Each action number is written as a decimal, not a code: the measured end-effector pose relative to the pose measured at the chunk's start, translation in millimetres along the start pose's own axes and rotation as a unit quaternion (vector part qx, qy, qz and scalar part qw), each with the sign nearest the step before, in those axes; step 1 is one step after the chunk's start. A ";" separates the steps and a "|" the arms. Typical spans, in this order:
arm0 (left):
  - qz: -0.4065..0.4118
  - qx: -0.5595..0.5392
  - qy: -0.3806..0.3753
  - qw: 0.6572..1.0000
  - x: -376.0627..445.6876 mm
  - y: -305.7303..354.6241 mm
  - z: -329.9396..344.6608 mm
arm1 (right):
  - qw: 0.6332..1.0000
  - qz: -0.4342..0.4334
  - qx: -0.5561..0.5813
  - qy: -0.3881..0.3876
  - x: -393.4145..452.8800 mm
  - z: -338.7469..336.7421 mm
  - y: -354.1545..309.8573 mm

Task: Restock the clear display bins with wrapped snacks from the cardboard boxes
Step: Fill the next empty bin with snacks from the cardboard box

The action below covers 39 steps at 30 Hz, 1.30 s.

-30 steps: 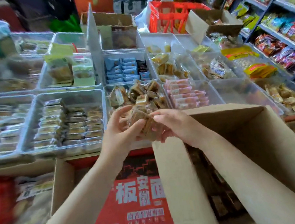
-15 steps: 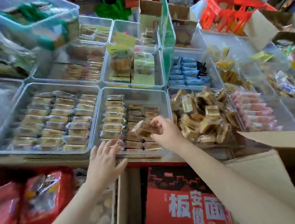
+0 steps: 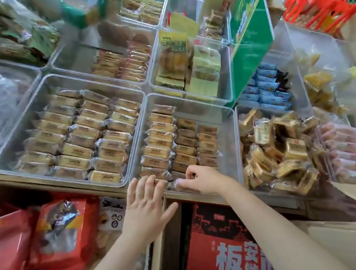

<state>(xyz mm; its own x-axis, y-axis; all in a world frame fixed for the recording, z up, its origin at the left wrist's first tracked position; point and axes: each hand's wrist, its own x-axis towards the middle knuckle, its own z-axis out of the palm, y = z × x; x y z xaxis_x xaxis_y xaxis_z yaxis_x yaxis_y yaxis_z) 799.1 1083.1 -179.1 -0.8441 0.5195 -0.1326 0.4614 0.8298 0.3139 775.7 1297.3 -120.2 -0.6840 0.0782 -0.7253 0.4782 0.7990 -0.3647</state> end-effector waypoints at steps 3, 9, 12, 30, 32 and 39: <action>0.004 0.000 0.005 1.000 0.2 -2.3 2.3 | 0.999 0.010 -0.046 0.001 -2.5 -1.7 -3.0; -0.002 0.023 -0.020 1.000 1.3 -2.2 -5.1 | 0.995 0.042 -0.057 0.069 6.8 22.3 -19.9; -0.002 0.023 -0.015 1.000 -3.9 -0.5 -16.8 | 0.995 0.021 -0.045 0.089 -12.8 15.3 -6.2; 0.357 -0.172 0.028 0.918 -132.1 422.9 -9.4 | 0.886 -0.045 0.253 0.386 -364.1 -38.2 339.5; 0.351 -0.139 0.036 0.925 -131.3 462.6 -0.1 | 0.903 0.022 0.216 0.370 -360.7 -34.1 394.7; 0.248 0.026 0.040 0.968 -122.5 505.7 29.6 | 0.957 0.107 0.114 0.243 -291.7 -9.8 521.9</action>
<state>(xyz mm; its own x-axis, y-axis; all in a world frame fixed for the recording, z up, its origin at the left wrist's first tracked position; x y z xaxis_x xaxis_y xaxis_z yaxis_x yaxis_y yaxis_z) 1144.0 1445.1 -32.0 -0.5325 0.8409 0.0966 0.8270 0.4926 0.2711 1219.4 1697.3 -93.3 -0.7064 0.5373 -0.4608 0.7054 0.5879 -0.3959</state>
